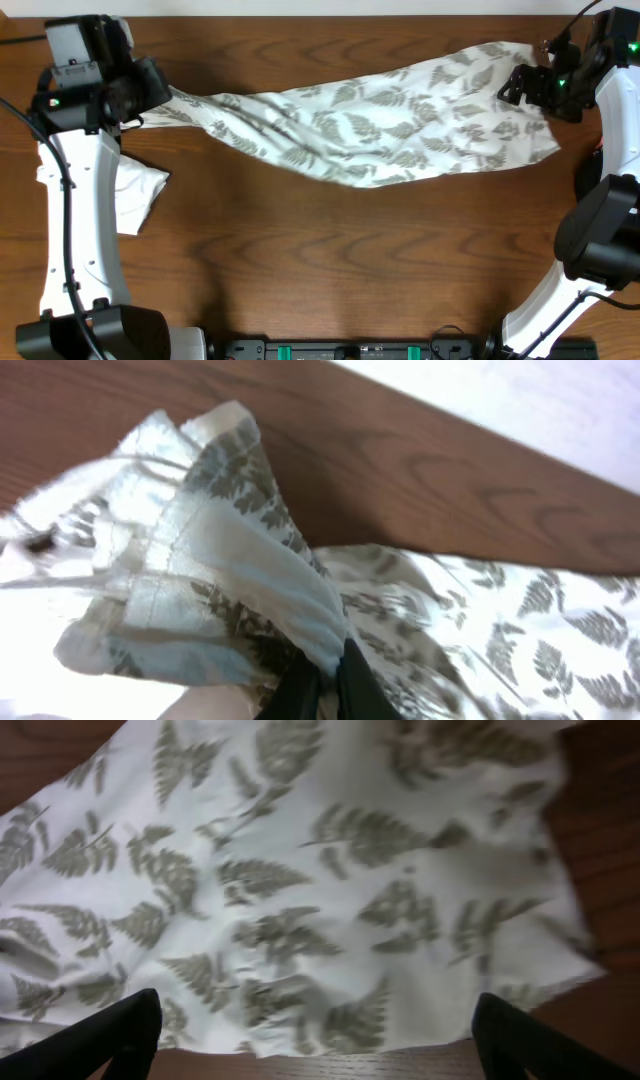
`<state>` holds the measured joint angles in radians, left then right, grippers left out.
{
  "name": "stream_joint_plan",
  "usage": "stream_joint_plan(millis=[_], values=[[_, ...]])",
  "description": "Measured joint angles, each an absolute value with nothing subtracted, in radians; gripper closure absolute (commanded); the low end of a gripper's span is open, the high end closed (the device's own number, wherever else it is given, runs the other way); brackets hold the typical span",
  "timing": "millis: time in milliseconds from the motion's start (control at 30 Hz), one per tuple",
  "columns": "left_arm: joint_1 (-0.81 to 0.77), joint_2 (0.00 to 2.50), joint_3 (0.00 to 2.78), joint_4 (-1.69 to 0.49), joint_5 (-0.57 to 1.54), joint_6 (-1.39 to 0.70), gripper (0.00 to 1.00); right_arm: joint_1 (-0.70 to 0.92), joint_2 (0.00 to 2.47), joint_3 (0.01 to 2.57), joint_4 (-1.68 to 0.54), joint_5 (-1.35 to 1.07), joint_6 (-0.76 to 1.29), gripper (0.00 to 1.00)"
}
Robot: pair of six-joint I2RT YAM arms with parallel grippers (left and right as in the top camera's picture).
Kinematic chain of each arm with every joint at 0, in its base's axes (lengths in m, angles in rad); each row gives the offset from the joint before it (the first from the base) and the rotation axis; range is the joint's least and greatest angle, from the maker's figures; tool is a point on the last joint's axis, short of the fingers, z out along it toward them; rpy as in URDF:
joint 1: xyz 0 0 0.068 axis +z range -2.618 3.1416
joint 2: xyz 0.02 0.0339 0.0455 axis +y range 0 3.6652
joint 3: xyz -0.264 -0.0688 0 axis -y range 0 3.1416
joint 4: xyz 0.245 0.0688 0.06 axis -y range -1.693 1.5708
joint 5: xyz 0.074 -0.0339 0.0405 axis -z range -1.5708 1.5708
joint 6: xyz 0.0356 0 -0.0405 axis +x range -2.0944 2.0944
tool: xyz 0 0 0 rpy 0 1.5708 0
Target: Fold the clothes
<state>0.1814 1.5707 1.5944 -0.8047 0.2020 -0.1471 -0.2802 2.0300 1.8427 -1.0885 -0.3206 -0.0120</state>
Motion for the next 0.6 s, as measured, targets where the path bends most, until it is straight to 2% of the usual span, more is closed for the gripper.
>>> stream_joint_plan(millis=[233, 600], values=[[0.104, 1.571, 1.596, -0.828, 0.204, -0.104, 0.94, -0.282, 2.03, 1.843, -1.089, -0.321, -0.012, 0.03], [-0.312, 1.574, 1.596, -0.648, 0.215, -0.099, 0.94, -0.387, 2.028, 1.843, -1.065, -0.343, 0.084, 0.03]])
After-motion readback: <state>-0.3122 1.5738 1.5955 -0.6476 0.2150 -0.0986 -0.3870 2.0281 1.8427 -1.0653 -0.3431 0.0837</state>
